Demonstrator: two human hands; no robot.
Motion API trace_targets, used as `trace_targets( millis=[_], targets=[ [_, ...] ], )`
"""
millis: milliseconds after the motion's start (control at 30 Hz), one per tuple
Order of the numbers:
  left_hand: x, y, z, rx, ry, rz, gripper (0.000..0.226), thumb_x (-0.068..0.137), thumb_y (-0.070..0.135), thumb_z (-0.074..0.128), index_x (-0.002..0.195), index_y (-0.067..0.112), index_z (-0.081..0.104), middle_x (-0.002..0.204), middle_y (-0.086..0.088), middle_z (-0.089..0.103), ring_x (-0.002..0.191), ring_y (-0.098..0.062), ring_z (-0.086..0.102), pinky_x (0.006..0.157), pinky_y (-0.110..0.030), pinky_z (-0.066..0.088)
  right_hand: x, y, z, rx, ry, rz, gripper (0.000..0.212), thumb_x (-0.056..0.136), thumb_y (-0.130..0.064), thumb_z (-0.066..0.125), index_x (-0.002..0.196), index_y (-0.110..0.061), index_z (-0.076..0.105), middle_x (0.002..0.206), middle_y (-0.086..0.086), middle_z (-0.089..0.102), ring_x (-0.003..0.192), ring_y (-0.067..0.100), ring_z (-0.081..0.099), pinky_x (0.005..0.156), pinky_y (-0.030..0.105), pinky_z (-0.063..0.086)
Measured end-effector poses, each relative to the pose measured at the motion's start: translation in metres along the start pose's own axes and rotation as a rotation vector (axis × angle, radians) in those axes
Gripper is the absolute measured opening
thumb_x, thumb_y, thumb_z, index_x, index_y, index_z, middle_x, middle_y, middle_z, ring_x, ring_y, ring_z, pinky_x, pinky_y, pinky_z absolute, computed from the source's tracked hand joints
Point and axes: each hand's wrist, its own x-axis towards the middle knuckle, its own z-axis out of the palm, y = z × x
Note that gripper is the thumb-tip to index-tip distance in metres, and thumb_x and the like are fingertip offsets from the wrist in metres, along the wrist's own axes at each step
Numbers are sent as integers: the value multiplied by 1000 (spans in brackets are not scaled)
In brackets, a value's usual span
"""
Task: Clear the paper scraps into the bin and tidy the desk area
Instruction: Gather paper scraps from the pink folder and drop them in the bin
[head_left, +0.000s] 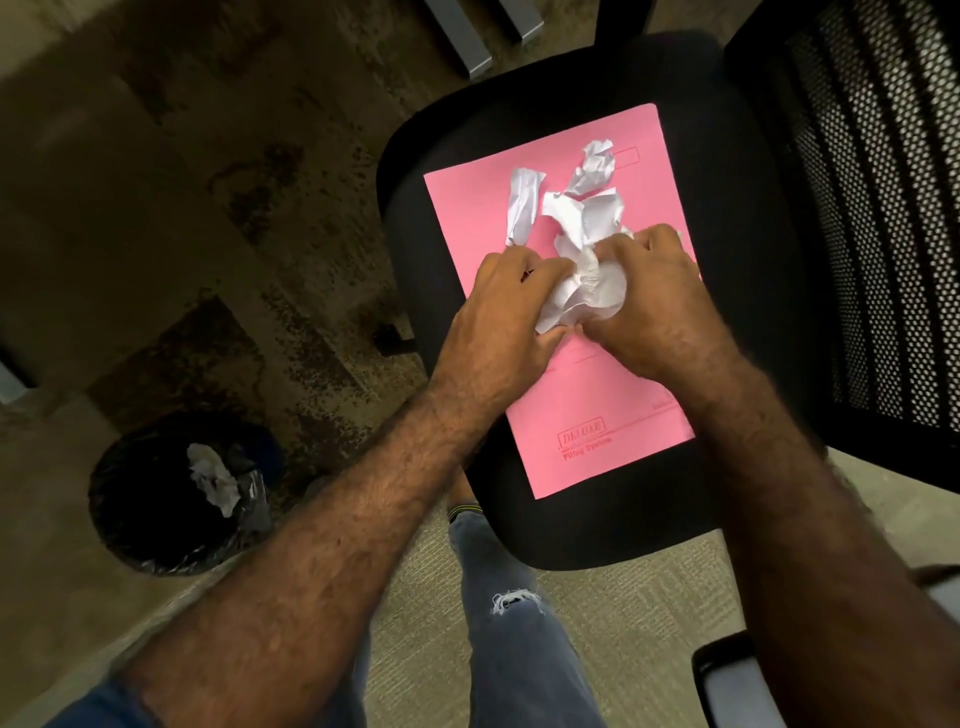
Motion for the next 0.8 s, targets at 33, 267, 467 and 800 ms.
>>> trace_targets(
  millis=[33,267,467,800],
  targets=[
    [0,-1,-1,-12,4,-3,50,96,34,76,139,14,62,131,-8,59,124,-23,51,102,-40,52,-1,-3,1,-3,11,4,63,83,-38,87,137,-23,58,140,5,48,120,24,54,91,32,47],
    [-9,-11,-5,-75,53,0,29,97,24,75,121,8,72,115,-11,66,107,-25,62,90,-37,54,-9,-20,8,18,95,36,42,90,-30,80,128,-13,70,123,6,66,110,25,63,90,34,49],
    [-27,-25,-16,-166,119,-2,17,92,12,72,107,5,75,106,-11,72,98,-27,67,85,-44,58,-18,-40,9,81,146,64,24,89,-31,80,107,-16,77,102,1,74,89,19,66,78,35,56],
    [-69,-65,-49,-239,226,32,15,86,6,67,99,5,73,96,-10,69,86,-27,66,73,-49,56,-49,-97,21,93,140,35,17,87,-24,73,77,-12,68,76,5,67,75,28,63,68,40,54]
  ],
)
